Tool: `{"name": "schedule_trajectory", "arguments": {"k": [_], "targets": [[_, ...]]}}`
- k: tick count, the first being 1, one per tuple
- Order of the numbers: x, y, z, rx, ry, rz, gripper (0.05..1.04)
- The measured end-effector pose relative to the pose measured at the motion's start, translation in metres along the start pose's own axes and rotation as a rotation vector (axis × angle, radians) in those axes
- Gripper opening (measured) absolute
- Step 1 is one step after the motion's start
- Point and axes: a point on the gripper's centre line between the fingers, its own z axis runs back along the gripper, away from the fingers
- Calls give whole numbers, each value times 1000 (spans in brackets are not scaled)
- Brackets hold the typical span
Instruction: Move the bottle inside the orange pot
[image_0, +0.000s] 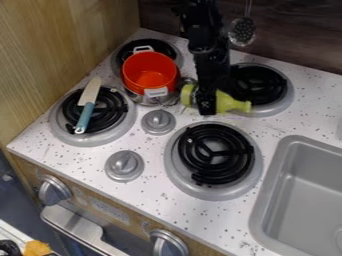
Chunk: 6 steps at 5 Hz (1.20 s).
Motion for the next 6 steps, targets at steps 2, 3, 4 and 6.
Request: {"name": "schedule_trajectory", "arguments": {"k": [2, 3, 4, 6], "targets": [[-8, -5, -6, -1, -4, 40, 707], [-6, -7, -7, 3, -20, 44, 670], [-4, -6, -5, -19, -25, 40, 670], [18, -12, 4, -78, -111, 177, 670]]}}
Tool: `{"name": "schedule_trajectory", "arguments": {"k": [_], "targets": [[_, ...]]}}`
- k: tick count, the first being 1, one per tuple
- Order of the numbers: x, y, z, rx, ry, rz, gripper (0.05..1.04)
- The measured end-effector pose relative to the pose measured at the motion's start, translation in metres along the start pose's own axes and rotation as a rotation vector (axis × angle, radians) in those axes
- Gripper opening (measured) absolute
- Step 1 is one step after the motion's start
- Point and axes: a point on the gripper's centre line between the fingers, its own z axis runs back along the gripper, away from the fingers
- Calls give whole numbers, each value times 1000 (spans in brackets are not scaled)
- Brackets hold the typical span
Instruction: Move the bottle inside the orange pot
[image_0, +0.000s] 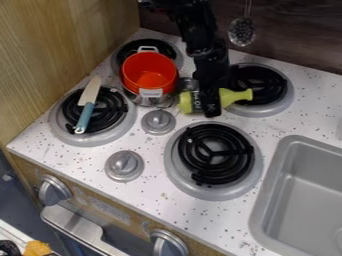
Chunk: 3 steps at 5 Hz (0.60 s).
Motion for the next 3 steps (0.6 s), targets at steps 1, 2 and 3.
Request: {"name": "schedule_trajectory", "arguments": {"k": [1, 2, 3], "targets": [[25, -21, 14, -46, -86, 108, 670], [25, -31, 25, -33, -66, 205, 670], [29, -45, 37, 12, -17, 191, 670]]}}
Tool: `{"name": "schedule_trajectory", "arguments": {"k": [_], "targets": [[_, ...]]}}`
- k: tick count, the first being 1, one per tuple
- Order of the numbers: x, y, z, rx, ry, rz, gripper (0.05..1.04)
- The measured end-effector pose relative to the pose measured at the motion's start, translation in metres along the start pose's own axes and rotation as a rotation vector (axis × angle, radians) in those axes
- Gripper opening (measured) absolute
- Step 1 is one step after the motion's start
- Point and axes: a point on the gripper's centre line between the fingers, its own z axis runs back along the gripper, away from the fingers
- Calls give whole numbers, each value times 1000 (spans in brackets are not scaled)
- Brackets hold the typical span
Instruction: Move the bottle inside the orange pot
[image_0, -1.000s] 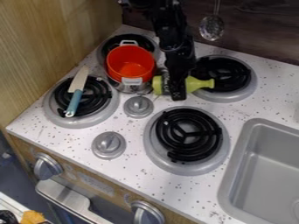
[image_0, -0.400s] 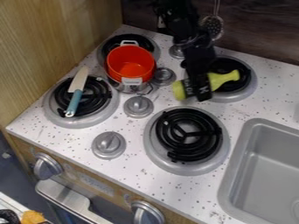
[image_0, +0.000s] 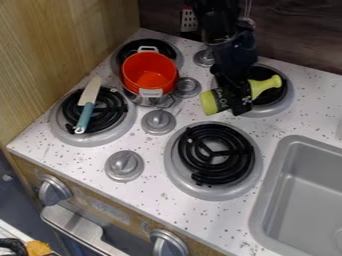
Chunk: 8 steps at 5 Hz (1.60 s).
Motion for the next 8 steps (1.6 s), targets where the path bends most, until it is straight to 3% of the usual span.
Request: {"name": "schedule_trajectory", "arguments": {"k": [1, 2, 3, 4, 5, 7, 8], "targets": [[-9, 7, 7, 41, 50, -65, 670], [-20, 26, 18, 117, 62, -117, 670], [-29, 36, 20, 196, 55, -110, 670], [-32, 50, 34, 325, 17, -59, 670], [-38, 66, 42, 373, -9, 9, 670], [-48, 90, 49, 380, -49, 13, 670], [-61, 107, 41, 392, -90, 4, 670]]}}
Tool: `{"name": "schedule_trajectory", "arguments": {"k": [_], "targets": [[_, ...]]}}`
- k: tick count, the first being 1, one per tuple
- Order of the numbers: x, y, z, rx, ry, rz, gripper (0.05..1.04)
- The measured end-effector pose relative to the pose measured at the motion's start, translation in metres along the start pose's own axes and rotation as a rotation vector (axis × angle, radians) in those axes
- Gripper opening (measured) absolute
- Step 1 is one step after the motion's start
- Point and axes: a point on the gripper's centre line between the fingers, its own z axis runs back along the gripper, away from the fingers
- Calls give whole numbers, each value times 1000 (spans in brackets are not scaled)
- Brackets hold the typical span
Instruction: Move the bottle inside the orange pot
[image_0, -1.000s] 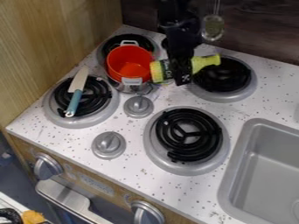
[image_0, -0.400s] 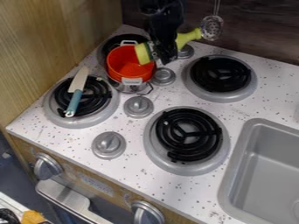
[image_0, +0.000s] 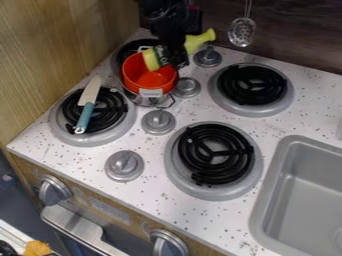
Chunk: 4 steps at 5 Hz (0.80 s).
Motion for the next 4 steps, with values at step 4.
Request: {"name": "schedule_trajectory", "arguments": {"k": [4], "targets": [[-26, 2, -9, -11, 23, 10, 999]]}}
